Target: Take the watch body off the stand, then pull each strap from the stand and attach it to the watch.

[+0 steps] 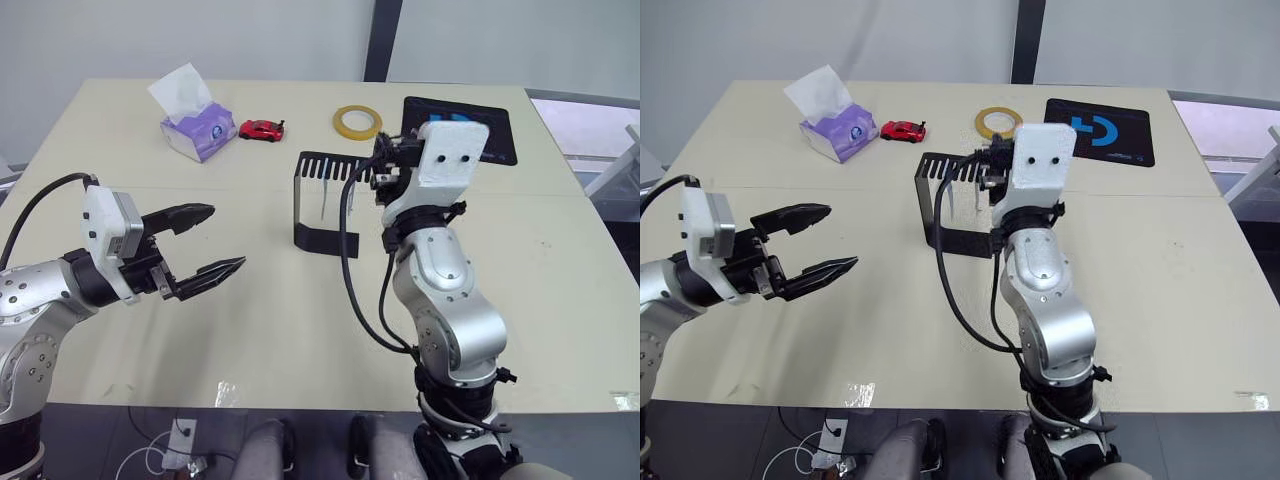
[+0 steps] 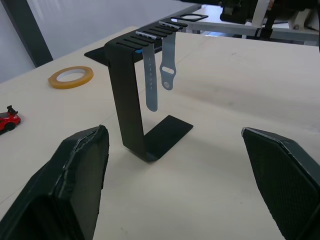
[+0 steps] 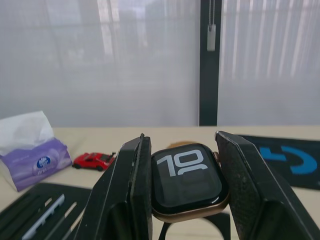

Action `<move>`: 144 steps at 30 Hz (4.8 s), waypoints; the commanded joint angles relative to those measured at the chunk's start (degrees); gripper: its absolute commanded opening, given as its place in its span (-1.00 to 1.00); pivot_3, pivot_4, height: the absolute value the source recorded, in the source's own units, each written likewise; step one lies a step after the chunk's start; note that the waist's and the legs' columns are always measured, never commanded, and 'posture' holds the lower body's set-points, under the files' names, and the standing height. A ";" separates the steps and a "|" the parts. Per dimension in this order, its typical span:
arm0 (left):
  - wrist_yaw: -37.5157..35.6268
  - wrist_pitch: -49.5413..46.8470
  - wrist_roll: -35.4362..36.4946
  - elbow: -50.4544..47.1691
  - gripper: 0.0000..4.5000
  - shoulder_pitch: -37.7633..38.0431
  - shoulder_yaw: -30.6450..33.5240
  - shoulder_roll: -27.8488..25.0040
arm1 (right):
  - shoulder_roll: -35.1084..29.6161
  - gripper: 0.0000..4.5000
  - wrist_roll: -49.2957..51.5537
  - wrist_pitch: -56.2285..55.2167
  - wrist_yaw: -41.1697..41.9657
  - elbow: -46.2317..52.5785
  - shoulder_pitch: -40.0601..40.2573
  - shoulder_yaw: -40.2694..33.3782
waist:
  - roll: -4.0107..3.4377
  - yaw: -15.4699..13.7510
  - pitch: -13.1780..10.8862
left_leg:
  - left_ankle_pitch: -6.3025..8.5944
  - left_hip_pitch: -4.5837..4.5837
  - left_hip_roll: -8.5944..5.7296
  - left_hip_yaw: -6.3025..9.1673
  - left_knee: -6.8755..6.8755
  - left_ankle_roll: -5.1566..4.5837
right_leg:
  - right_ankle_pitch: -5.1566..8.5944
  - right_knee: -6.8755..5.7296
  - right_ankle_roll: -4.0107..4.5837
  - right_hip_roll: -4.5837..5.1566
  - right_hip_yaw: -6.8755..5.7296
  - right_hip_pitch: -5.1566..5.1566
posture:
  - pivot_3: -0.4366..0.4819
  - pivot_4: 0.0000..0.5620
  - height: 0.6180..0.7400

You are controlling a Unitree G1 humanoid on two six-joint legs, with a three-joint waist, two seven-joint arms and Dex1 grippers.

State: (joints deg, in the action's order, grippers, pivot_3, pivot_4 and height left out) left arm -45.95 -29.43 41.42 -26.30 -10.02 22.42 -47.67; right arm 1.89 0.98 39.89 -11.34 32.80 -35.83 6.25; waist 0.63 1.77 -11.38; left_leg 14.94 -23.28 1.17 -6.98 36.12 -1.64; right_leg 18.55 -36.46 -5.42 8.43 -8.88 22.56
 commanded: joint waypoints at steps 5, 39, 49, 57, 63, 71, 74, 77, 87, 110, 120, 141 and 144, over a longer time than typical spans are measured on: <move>-1.79 3.51 -0.28 -0.36 1.00 -2.94 -2.70 1.81 | -7.40 -0.30 0.74 1.43 6.63 7.80 2.14 -7.61 | 0.03 -0.21 0.02 | -0.01 0.00 -0.01 0.01 0.02 -0.02 | 0.00 -0.01 0.00 0.01 -0.01 -0.03 | -0.05 -0.47 1.00; -14.13 7.78 -3.04 -0.96 1.00 1.52 -16.55 5.97 | -8.93 -0.30 5.72 -24.33 20.95 -5.20 48.37 -12.22 | 0.07 -0.38 0.04 | -0.04 0.11 -0.02 0.02 0.07 -0.06 | 0.01 0.16 0.01 0.02 0.12 -0.12 | -0.05 -0.47 1.00; -16.07 7.96 -3.44 1.31 1.00 0.07 -15.75 5.33 | -6.87 -0.30 5.61 -25.97 17.81 -9.29 47.54 -12.12 | 0.09 -0.31 0.06 | -0.04 0.12 0.01 0.02 0.10 -0.03 | 0.02 0.05 0.04 0.01 0.13 -0.11 | -0.05 -0.47 1.00; -15.65 8.77 -4.04 1.80 1.00 -0.19 -15.67 5.70 | -6.89 -0.30 4.66 -29.50 16.64 -13.77 45.57 -12.12 | 0.11 -0.29 0.07 | -0.04 0.15 0.01 0.02 0.12 -0.03 | 0.02 0.01 0.04 0.02 0.17 -0.12 | -0.05 -0.47 1.00; -15.76 9.67 -4.32 2.35 1.00 -0.29 -15.41 5.72 | -7.19 -0.30 5.18 -30.21 17.29 -13.82 45.70 -11.69 | 0.12 -0.29 0.08 | -0.04 0.15 0.01 0.02 0.14 -0.03 | 0.02 -0.01 0.04 0.02 0.18 -0.13 | -0.05 -0.47 1.00; -15.91 10.48 -4.61 2.84 1.00 0.21 -14.82 5.35 | -8.79 0.98 7.73 -29.89 19.33 -11.37 45.94 -13.24 | 0.11 -0.30 0.08 | -0.04 0.15 0.01 0.02 0.14 -0.03 | 0.02 -0.05 0.04 0.02 0.19 -0.13 | -0.05 -0.47 1.00; -16.22 10.83 -4.78 3.14 1.00 1.04 -13.75 4.66 | -11.39 0.98 10.50 -29.37 22.06 -8.66 46.01 -15.30 | 0.11 -0.31 0.07 | -0.04 0.15 0.01 0.02 0.14 -0.03 | 0.02 -0.06 0.04 0.01 0.19 -0.13 | -0.05 -0.47 1.00; -16.37 11.25 -4.94 3.86 1.00 2.25 -11.68 3.61 | -15.74 0.98 14.18 -28.70 25.71 -6.50 45.42 -19.07 | 0.11 -0.31 0.07 | -0.04 0.15 0.00 0.02 0.15 -0.04 | 0.02 -0.06 0.04 0.01 0.19 -0.13 | -0.05 -0.47 1.00; -17.79 16.70 -8.37 9.63 1.00 13.06 -1.78 1.11 | -32.50 0.98 25.06 -31.90 45.67 -13.65 50.79 -34.35 | 0.12 -0.49 0.07 | 0.01 0.19 -0.01 -0.01 0.15 -0.12 | 0.02 0.07 0.04 0.01 0.19 -0.17 | -0.05 -0.47 1.00; -13.11 23.45 -9.42 15.65 1.00 19.63 6.24 5.66 | -37.40 0.98 26.13 -38.57 59.31 -21.61 52.09 -35.32 | 0.13 -1.58 0.11 | 0.09 0.29 0.13 -0.06 0.31 -0.12 | -0.01 0.07 0.10 0.15 0.27 -0.25 | -0.05 -0.47 1.00; -2.78 23.35 -11.59 10.07 1.00 14.36 0.94 12.60 | -32.51 0.98 26.52 -23.82 50.42 -12.74 31.86 -17.37 | 0.16 -1.76 0.15 | 0.09 0.23 0.27 -0.02 0.41 0.00 | -0.05 0.00 0.16 0.08 0.20 -0.23 | -0.05 -0.47 1.00; 27.18 10.88 -26.07 11.57 1.00 -8.09 -18.95 31.07 | -29.67 0.98 24.99 -36.80 57.14 -9.90 27.56 -10.90 | 0.19 -1.91 0.16 | 0.23 0.10 0.25 0.07 1.04 -0.19 | -0.08 -0.13 0.10 -0.14 -0.03 -0.50 | -0.05 -0.47 1.00; 27.67 11.77 -27.88 13.04 1.00 -10.10 -20.69 32.10 | -29.95 0.98 28.18 -40.74 59.27 -9.04 31.13 -15.75 | 0.19 -2.05 0.16 | 0.23 0.10 0.25 0.12 1.05 -0.19 | -0.08 -0.05 0.10 -0.16 -0.08 -0.59 | -0.05 -0.47 1.00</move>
State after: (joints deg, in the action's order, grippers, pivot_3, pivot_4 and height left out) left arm -18.83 -18.77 14.61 -12.41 -19.11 1.96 -15.69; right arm -27.43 26.15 2.31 46.59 21.20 -5.55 -5.48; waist 0.83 -0.28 -11.22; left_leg 15.17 -23.17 1.41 -6.85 37.16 -1.84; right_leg 18.47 -36.51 -5.32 8.28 -8.97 21.96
